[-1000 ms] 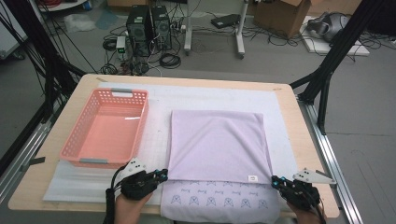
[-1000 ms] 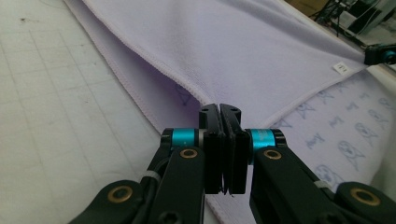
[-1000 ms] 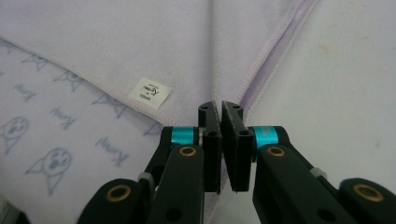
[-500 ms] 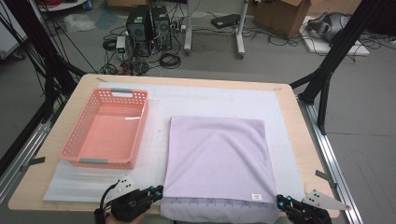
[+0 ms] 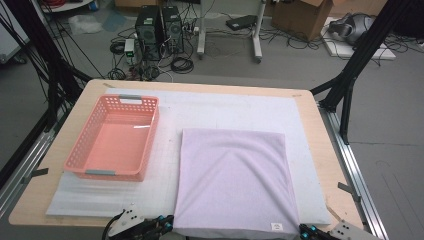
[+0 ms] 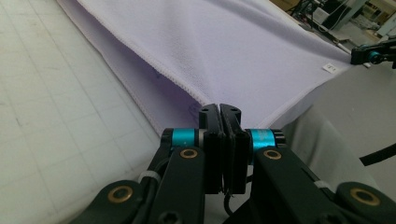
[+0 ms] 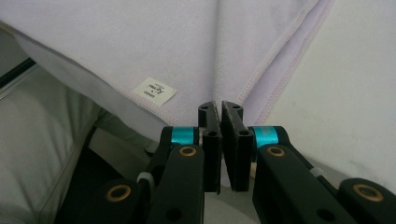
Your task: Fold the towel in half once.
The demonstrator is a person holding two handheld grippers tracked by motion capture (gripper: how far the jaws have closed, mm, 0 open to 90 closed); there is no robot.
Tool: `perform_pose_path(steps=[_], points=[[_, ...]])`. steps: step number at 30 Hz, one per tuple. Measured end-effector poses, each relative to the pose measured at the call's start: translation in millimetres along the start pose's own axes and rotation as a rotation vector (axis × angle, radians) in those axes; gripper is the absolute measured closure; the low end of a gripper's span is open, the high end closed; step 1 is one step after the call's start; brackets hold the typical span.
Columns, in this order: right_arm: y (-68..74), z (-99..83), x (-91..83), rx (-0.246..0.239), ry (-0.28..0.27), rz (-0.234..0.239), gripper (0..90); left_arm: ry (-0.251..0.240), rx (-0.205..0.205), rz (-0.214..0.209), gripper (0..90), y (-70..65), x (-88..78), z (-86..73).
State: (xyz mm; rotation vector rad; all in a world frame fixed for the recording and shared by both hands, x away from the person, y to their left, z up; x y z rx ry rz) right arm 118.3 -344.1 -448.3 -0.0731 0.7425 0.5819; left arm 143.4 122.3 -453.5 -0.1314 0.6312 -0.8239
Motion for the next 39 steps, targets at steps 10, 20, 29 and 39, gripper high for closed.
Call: perform_pose_path(steps=[10, 20, 29, 39], points=[[17.6, -17.6, -19.4, -0.005, 0.009, 0.021, 86.3, 0.043, 0.007, -0.015, 87.5, -14.7, -16.2, -22.2], [7.0, -4.3, -0.1, -0.009, 0.026, -0.034, 69.2, -0.020, -0.001, 0.057, 54.1, 15.7, 7.6, 6.3], [-32.7, 30.7, 26.7, 0.037, -0.038, -0.073, 73.2, -0.059, -0.003, 0.061, 56.1, 47.2, 40.4, 43.3], [-73.0, 59.8, 59.3, 0.052, -0.031, -0.075, 77.6, -0.061, 0.007, 0.061, 49.0, 71.3, 72.7, 70.1]])
Point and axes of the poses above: each handheld gripper's, and its own axes: x roughly forward along the jaws, z roughly out of its top, y roughly to its left, the point moved 3 cm from there along x, roughly forward along the jaws, and after that the axes turned 3 degrees about y, right-handed, at the moved point
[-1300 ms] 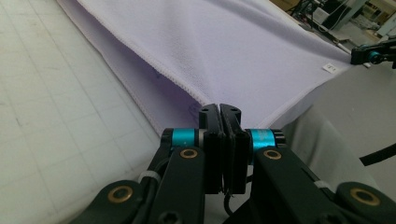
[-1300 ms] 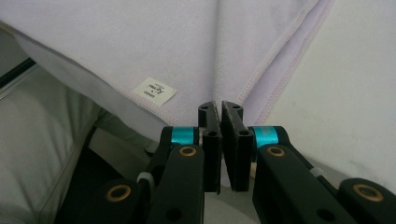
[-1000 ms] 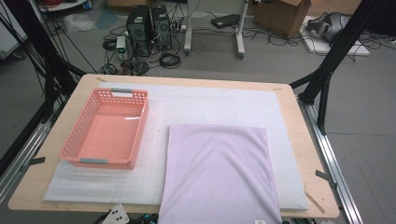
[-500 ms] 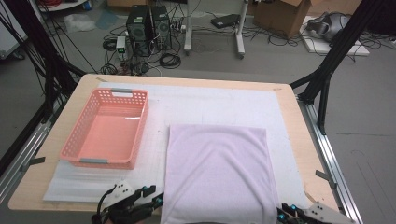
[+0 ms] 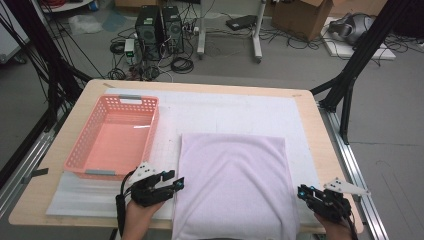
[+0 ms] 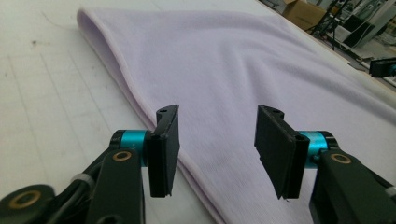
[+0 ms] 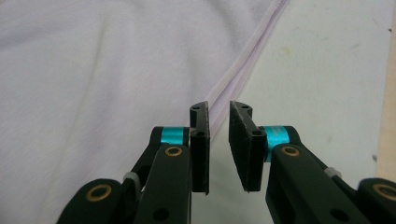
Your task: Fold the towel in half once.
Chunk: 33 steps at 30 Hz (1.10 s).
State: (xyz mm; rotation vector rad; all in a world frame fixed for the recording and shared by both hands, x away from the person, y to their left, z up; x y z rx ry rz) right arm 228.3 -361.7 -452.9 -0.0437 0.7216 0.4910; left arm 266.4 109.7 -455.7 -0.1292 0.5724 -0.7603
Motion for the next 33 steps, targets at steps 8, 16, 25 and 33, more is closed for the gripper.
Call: perform_pose_path(steps=[8, 16, 25, 33], points=[[-9.8, 23.7, 36.0, -0.026, 0.032, 0.041, 76.0, 0.023, 0.001, 0.042, 49.1, 12.1, 25.0, 17.3], [-15.8, 28.9, 43.8, -0.054, 0.085, -0.009, 88.2, 0.075, 0.017, 0.072, 54.7, 16.7, 36.9, 23.8], [-22.2, 27.5, 38.2, 0.024, 0.054, 0.000, 60.6, 0.110, -0.004, 0.169, 56.4, 38.1, 53.9, 32.1], [-8.2, 27.6, 50.2, -0.042, 0.110, 0.054, 83.5, 0.177, 0.032, 0.254, 69.4, 38.2, 66.1, 32.8]])
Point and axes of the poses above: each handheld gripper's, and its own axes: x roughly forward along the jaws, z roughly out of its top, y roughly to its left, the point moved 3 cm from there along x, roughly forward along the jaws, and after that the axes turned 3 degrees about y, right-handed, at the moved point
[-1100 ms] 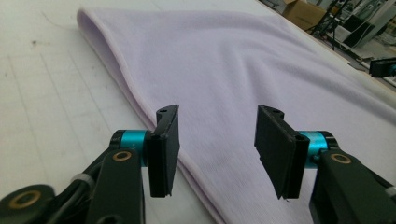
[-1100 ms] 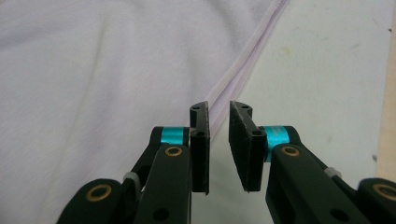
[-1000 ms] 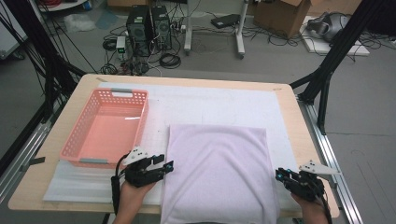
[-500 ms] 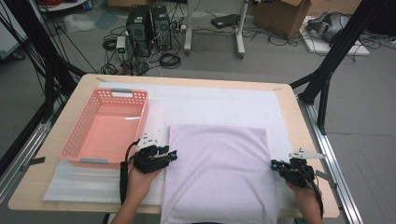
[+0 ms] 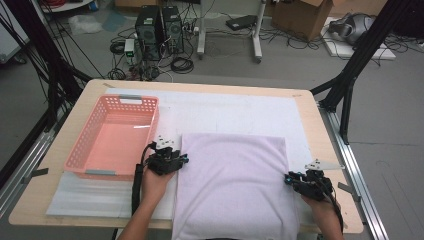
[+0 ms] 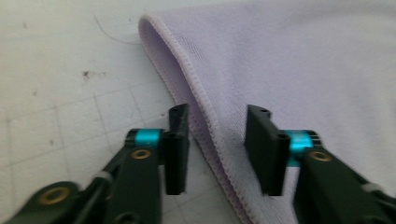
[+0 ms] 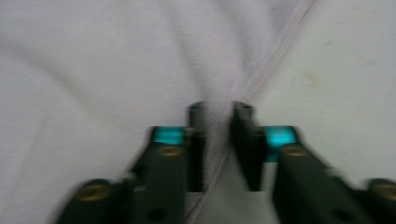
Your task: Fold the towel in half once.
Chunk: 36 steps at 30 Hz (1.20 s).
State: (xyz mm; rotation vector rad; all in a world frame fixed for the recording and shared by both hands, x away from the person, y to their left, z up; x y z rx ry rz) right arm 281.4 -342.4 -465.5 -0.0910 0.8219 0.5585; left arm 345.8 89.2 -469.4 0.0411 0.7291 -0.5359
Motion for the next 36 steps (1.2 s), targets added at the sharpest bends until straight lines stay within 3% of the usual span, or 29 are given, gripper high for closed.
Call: perform_pose_path(steps=[2, 5, 8, 10, 13, 15, 17, 19, 20, 21, 23, 26, 29, 32, 36], points=[[0.5, 0.7, -0.5, -0.009, 0.007, -0.006, 85.5, 0.015, -0.056, -0.059, 86.6, 2.7, 0.6, 1.3], [-5.8, -1.7, -5.7, 0.001, -0.001, -0.014, 86.6, 0.013, -0.041, -0.058, 86.9, -0.4, -1.6, 0.5], [-15.4, -6.2, -16.0, 0.039, -0.015, -0.016, 86.8, -0.017, -0.074, -0.111, 87.1, -7.0, -6.4, -1.8], [-19.5, -9.1, -22.9, 0.039, -0.013, -0.034, 86.8, -0.020, -0.066, -0.136, 87.0, -13.2, -8.7, -3.2], [-23.5, -13.1, -29.9, 0.050, -0.010, -0.048, 86.7, -0.015, -0.050, -0.130, 86.8, -14.6, -6.4, -4.4], [-22.8, -13.9, -29.2, 0.050, -0.008, -0.040, 85.1, -0.038, -0.068, -0.098, 83.8, -10.2, -2.0, -2.9], [-22.2, -11.9, -27.5, 0.053, -0.016, -0.042, 72.4, -0.054, -0.070, -0.071, 64.8, -5.2, 1.8, 2.1], [-24.0, -7.3, -28.2, 0.045, -0.046, -0.047, 62.9, -0.089, -0.041, -0.057, 56.9, -1.6, 4.7, 8.1], [-25.9, -4.3, -28.8, 0.041, -0.064, -0.044, 60.9, -0.121, -0.049, -0.060, 54.7, -0.1, 6.2, 10.2], [-27.9, -1.0, -28.7, 0.036, -0.079, -0.042, 58.9, -0.115, -0.070, -0.062, 54.7, 2.0, 8.4, 11.8], [-31.7, 6.0, -26.2, 0.029, -0.098, -0.030, 55.7, -0.034, -0.062, -0.022, 51.1, 6.0, 14.9, 17.2], [-39.0, 16.8, -15.8, 0.009, -0.088, -0.030, 50.5, -0.086, -0.066, -0.030, 50.7, 11.9, 20.9, 25.4], [-46.0, 27.9, -3.4, 0.005, -0.080, -0.019, 47.5, -0.033, -0.054, -0.052, 47.8, 14.0, 32.0, 29.8], [-54.2, 39.6, 9.2, 0.000, -0.054, -0.037, 44.2, -0.049, -0.046, -0.061, 46.2, 15.9, 37.4, 36.5], [-65.7, 53.6, 23.8, 0.006, -0.035, -0.063, 42.8, -0.026, -0.034, -0.072, 48.0, 15.6, 46.0, 42.2]])
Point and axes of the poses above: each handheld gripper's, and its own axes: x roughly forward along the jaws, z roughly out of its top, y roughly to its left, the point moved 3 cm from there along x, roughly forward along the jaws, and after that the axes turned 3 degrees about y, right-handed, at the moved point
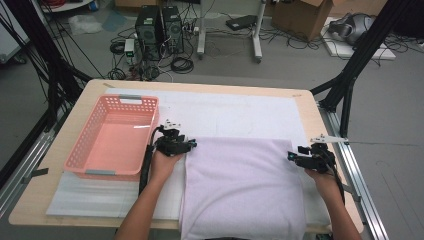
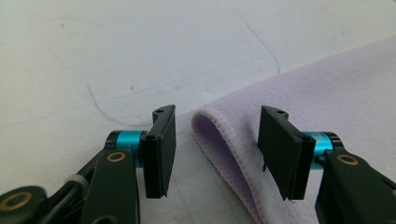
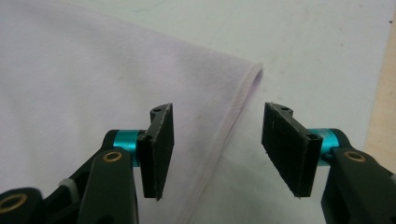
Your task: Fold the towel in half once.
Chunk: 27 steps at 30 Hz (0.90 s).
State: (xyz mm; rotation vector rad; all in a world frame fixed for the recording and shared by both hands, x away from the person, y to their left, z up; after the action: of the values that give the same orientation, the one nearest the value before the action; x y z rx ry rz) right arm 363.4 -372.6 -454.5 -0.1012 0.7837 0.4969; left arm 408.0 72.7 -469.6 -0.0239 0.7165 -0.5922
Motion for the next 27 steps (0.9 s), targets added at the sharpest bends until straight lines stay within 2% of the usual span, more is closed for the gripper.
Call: perform_pose_path(steps=[3, 4, 6, 7, 9, 10, 12, 13, 15, 16, 17, 19, 20, 22, 25, 27], points=[[-7.3, 8.0, 14.4, 0.007, 0.033, -0.007, 41.6, 0.010, 0.033, 0.010, 56.5, -2.2, 2.5, 0.8], [-9.1, 9.7, 18.2, 0.021, 0.025, -0.005, 41.7, 0.010, 0.035, 0.011, 58.9, -2.5, 2.6, 0.7], [-11.2, 11.1, 26.5, 0.045, 0.029, -0.009, 43.3, 0.011, 0.035, 0.001, 69.4, -3.2, 3.0, 0.5], [-10.1, 12.1, 28.0, 0.030, 0.019, -0.026, 47.6, 0.017, 0.055, -0.008, 76.6, -4.6, 3.6, 0.3], [-8.1, 13.4, 30.0, 0.004, 0.014, -0.028, 54.7, 0.020, 0.081, 0.001, 82.0, -7.3, 4.2, 0.3], [-6.6, 13.9, 30.6, -0.013, 0.011, -0.021, 61.1, 0.022, 0.075, -0.006, 82.7, -6.4, 3.8, 0.4], [-2.4, 15.3, 31.0, -0.041, 0.022, 0.020, 80.7, 0.016, 0.011, -0.023, 83.7, -3.5, 3.3, 1.0], [-0.1, 16.8, 31.4, -0.065, 0.034, 0.034, 83.3, 0.000, -0.022, -0.029, 83.9, -2.0, 2.3, 2.1], [1.1, 22.4, 30.8, -0.125, 0.056, 0.009, 85.5, -0.052, -0.043, -0.019, 84.3, 2.6, -1.4, 6.4], [-0.2, 26.0, 30.2, -0.129, 0.041, -0.001, 85.7, -0.062, -0.064, -0.019, 84.3, 5.2, -3.1, 9.3], [-1.3, 30.0, 28.5, -0.109, 0.014, -0.009, 85.9, -0.049, -0.056, -0.006, 84.3, 7.9, -4.2, 13.6], [-3.8, 36.9, 26.9, -0.086, -0.048, -0.023, 86.0, -0.084, -0.041, 0.018, 84.5, 10.6, -7.8, 25.3], [-3.6, 39.8, 27.6, -0.090, -0.058, -0.042, 86.0, -0.106, -0.044, 0.024, 84.5, 11.9, -9.4, 32.0], [-3.2, 45.5, 30.0, -0.104, -0.089, -0.074, 85.9, -0.143, -0.025, 0.036, 84.6, 15.6, -9.9, 43.4], [-6.0, 56.4, 33.6, -0.104, -0.130, -0.104, 85.8, -0.141, -0.007, 0.055, 84.5, 21.8, -2.6, 54.5], [-8.3, 63.9, 35.5, -0.100, -0.136, -0.117, 85.7, -0.123, -0.007, 0.053, 84.5, 26.3, 3.1, 60.7]])
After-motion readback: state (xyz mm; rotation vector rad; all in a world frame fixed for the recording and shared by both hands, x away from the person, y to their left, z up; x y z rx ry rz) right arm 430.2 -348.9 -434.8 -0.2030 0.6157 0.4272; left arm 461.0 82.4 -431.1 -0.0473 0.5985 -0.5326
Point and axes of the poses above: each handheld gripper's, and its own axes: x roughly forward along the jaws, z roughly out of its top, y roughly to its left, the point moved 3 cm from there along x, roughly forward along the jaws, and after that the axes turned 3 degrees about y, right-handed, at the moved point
